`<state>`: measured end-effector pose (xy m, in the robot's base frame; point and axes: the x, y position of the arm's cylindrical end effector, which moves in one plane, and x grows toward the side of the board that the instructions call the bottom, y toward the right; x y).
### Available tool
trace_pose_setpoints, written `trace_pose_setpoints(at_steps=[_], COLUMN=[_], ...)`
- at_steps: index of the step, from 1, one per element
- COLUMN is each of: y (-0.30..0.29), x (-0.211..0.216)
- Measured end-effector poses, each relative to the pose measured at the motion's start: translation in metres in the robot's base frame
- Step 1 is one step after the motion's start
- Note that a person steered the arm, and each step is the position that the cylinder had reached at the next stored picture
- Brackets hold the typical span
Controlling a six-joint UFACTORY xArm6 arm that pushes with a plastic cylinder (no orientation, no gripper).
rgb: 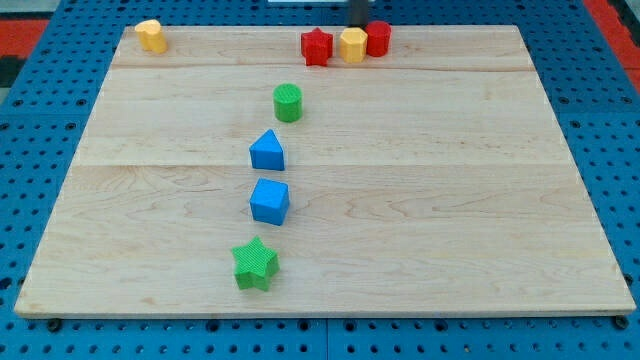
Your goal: Push red circle slightly down
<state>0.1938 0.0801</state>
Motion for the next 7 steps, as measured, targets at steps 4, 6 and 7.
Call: trace_pose_setpoints(at_steps=[4, 6, 7], y=[0.102, 0.063, 0.066], x=[0.012, 0.020, 0.037])
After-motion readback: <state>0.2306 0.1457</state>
